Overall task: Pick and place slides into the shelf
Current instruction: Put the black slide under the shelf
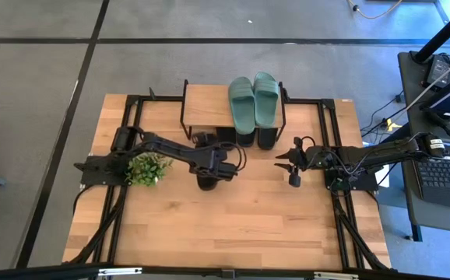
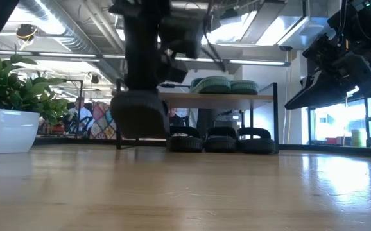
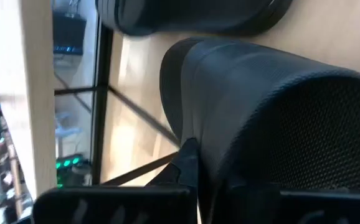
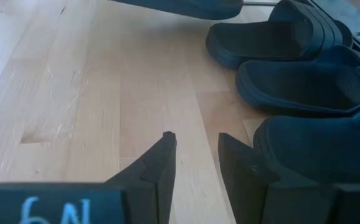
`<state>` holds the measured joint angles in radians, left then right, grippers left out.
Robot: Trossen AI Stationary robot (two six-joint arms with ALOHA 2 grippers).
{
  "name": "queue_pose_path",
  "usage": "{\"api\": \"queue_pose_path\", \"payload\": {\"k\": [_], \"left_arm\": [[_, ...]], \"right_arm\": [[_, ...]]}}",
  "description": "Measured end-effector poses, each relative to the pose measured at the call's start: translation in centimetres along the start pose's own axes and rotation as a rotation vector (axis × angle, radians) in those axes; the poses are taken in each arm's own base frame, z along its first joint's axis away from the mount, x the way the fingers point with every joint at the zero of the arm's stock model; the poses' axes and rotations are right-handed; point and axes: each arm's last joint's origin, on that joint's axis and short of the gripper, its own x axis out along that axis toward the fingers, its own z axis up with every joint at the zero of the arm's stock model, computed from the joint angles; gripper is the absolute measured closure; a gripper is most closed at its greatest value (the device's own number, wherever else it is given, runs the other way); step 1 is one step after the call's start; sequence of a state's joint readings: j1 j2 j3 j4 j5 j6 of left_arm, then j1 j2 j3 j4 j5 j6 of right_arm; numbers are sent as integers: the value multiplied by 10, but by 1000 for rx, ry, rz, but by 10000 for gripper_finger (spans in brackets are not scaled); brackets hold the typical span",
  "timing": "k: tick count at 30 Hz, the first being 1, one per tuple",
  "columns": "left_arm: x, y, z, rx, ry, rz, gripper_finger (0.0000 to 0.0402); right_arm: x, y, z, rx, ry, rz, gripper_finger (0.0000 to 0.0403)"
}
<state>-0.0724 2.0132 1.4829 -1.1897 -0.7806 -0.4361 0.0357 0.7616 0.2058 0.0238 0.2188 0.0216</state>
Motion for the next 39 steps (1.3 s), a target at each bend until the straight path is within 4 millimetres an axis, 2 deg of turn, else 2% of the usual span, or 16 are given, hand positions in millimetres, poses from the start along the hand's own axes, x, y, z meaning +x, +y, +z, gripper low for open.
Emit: {"api": "queue_pose_path", "payload": {"k": [6,11,18,27,39], "left_arm": [[19,1,-6,-32,41,20,398],[35,-2,-6,-61,4,42,398],[53,4,-11,-82,39,60,389],[56,4,-8,-89,27,49,341],[61,7,-2,-11,3,42,332]], "right_arm": [[0,0,0,1,1,0,281],[0,0,0,3,1,0,281],[0,0,0,3,1,0,281],[0,0,0,3,1,0,281],[0,0,0,3,1,0,281]]}}
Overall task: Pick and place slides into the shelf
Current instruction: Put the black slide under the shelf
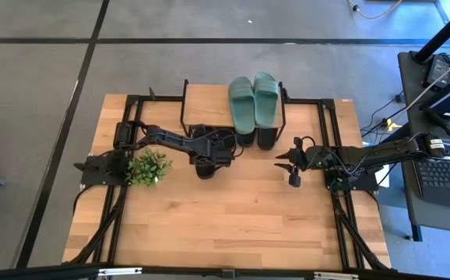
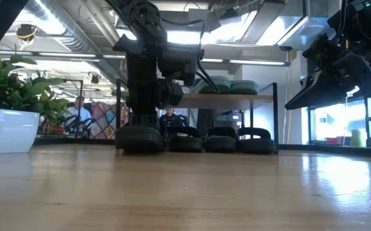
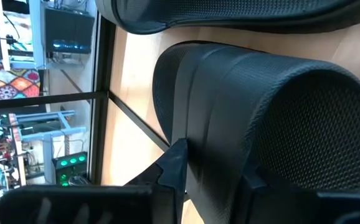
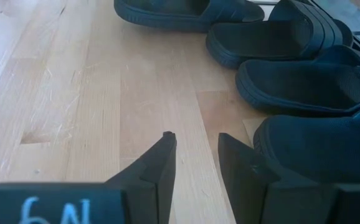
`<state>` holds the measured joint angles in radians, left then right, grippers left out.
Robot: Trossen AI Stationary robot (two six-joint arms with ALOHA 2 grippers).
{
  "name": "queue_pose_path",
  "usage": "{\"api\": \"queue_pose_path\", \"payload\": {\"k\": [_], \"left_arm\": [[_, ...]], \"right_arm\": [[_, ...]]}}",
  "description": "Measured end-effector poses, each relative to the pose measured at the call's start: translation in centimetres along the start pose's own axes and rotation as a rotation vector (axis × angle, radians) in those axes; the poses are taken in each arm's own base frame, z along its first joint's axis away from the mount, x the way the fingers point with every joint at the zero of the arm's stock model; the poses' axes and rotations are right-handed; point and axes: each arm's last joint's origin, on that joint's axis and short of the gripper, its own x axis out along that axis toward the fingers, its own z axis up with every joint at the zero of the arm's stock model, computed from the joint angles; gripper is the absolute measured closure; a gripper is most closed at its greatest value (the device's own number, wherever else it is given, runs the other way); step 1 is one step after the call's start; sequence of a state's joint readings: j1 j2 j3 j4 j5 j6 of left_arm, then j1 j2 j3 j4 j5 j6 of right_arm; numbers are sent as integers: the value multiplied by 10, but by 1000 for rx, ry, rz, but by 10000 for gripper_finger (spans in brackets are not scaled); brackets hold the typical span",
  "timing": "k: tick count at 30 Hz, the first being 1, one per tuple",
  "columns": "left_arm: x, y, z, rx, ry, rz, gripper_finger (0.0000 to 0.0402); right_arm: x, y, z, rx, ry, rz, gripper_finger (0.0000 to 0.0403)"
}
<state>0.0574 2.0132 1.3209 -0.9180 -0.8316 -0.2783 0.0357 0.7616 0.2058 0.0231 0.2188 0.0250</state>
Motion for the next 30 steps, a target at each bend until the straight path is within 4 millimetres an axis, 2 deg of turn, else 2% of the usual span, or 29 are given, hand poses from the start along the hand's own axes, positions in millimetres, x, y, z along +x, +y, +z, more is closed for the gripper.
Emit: {"api": "queue_pose_path", "payload": {"k": [8,20,26,30], "left_arm": [[2,1,0,-9,7,-10,325],[1,1,-1,-24,18,-26,224],[-2,-2,-2,-13,18,-45,212],[-11,-3,-4,-1,0,-45,209]], "right_arm": [[0,0,0,0,0,0,281],[0,0,0,19,0,1,281],[0,0,0,20,0,1,281],[0,0,0,20,0,1,281]]}}
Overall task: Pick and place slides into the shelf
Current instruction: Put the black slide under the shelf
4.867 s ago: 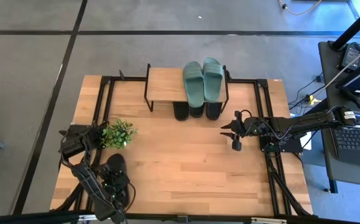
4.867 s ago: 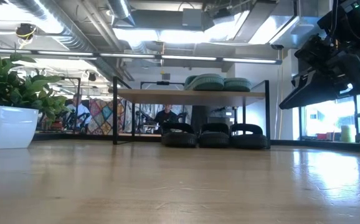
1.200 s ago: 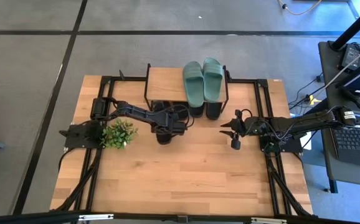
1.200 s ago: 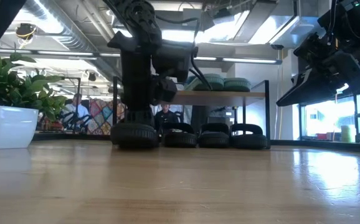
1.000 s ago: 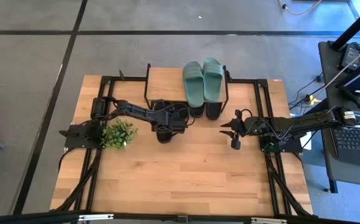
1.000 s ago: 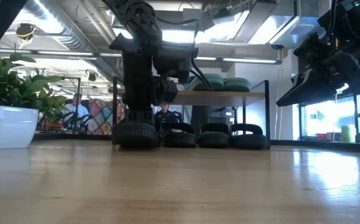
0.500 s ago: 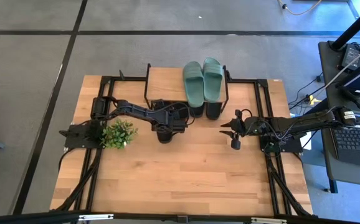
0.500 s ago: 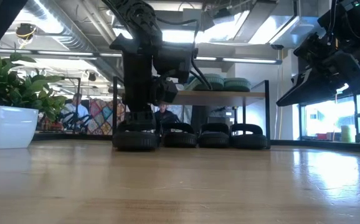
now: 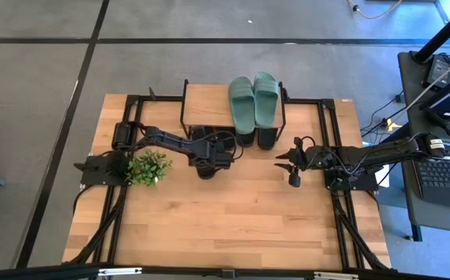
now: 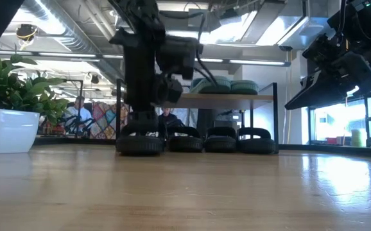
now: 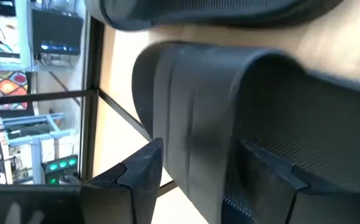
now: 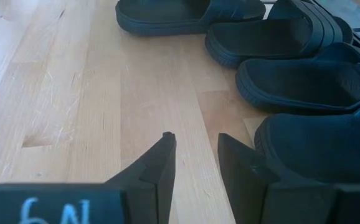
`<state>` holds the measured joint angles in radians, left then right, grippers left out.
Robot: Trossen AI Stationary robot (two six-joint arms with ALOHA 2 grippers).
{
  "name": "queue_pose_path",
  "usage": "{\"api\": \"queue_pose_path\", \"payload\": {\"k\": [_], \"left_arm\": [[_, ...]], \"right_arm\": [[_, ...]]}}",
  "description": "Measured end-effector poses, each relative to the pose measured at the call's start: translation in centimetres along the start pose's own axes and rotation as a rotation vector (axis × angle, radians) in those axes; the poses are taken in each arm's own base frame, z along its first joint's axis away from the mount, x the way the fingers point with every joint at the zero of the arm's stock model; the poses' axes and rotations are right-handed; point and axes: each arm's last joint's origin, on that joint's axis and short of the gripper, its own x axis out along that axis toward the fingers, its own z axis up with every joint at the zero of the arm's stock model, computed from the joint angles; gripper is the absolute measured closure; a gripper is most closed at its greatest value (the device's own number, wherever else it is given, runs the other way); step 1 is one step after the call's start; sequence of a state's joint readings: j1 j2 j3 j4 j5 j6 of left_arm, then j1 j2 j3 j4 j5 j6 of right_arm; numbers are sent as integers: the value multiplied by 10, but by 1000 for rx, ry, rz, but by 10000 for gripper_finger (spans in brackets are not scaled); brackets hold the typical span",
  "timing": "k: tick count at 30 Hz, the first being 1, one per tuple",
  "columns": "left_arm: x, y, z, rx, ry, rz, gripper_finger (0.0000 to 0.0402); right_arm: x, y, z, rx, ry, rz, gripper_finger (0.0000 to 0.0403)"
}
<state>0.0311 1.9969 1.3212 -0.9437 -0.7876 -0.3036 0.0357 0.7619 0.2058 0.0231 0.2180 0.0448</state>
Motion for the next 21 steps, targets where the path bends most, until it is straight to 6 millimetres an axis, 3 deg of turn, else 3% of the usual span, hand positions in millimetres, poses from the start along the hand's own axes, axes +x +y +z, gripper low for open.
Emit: {"api": "queue_pose_path", "payload": {"k": [6,11,16,21], "left_arm": [[-24,12,-2,-31,-66,-21,208],[-47,22,-7,-74,-85,-172,208],[-81,23,-16,-73,-114,-490,208],[-111,6,-17,-31,-189,-821,208]], "right_arm": [[0,0,0,-1,3,0,281],[0,0,0,2,5,0,281],[0,0,-1,2,8,0,281],[0,0,-1,2,7,0,281]]}}
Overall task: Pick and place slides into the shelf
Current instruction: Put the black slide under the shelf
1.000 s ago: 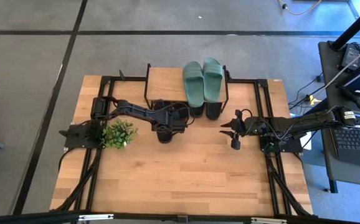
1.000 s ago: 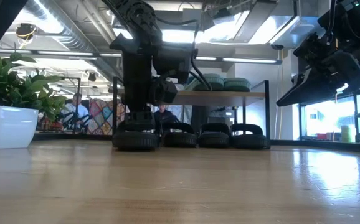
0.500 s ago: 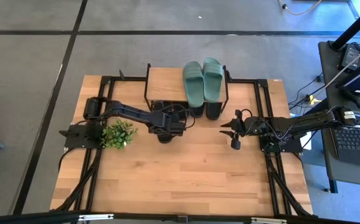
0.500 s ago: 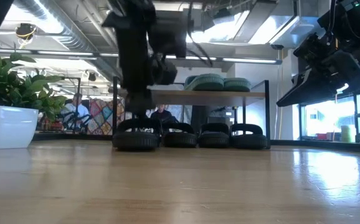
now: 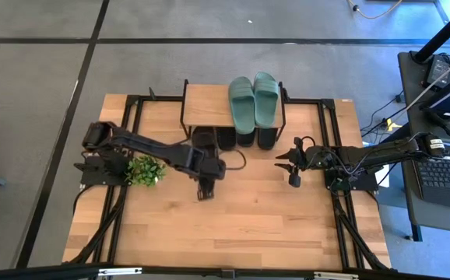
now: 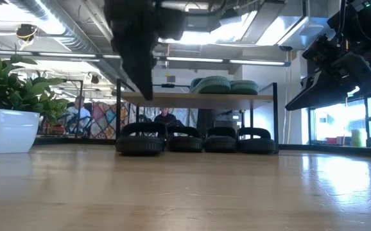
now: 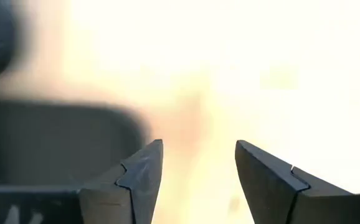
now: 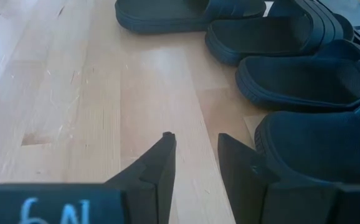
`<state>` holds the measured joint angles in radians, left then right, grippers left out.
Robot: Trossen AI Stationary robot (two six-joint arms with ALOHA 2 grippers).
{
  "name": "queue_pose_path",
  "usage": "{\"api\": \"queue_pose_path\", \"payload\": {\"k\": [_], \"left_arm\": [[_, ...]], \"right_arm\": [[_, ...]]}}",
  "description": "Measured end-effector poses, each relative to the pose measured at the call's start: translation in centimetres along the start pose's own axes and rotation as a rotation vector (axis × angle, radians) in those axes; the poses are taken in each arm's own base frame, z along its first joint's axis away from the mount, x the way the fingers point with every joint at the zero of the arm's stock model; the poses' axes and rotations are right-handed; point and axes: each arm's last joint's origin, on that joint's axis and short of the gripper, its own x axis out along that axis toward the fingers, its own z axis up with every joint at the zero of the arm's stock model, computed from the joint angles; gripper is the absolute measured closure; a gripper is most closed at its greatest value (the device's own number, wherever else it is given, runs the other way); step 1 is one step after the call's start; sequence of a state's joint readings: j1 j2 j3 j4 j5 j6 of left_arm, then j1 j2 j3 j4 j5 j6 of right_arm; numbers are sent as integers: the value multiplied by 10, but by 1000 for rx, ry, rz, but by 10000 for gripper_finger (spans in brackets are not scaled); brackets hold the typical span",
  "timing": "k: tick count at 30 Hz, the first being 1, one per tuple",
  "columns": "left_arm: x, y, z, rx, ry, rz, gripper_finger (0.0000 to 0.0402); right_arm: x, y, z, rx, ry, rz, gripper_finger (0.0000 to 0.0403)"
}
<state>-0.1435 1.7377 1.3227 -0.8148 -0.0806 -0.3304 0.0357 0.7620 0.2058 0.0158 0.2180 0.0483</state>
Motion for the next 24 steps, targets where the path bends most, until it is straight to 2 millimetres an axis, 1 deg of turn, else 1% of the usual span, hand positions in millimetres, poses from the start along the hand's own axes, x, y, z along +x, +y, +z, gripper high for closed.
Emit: {"api": "queue_pose_path", "payload": {"k": [2,5,9,13,20,24], "left_arm": [[3,-12,1,41,-27,-52,208],[18,-26,-2,121,-9,-78,208],[40,-34,-8,177,-36,-100,208],[55,-24,-19,127,-5,-82,208],[72,4,-34,18,77,-50,208],[75,17,-32,-9,81,-34,208]], "right_arm": [[0,0,0,0,0,0,281],[0,0,0,1,0,0,281],[0,0,0,2,0,0,281],[0,0,0,2,0,0,281],[0,0,0,2,0,0,281],[0,0,0,1,0,0,281]]}}
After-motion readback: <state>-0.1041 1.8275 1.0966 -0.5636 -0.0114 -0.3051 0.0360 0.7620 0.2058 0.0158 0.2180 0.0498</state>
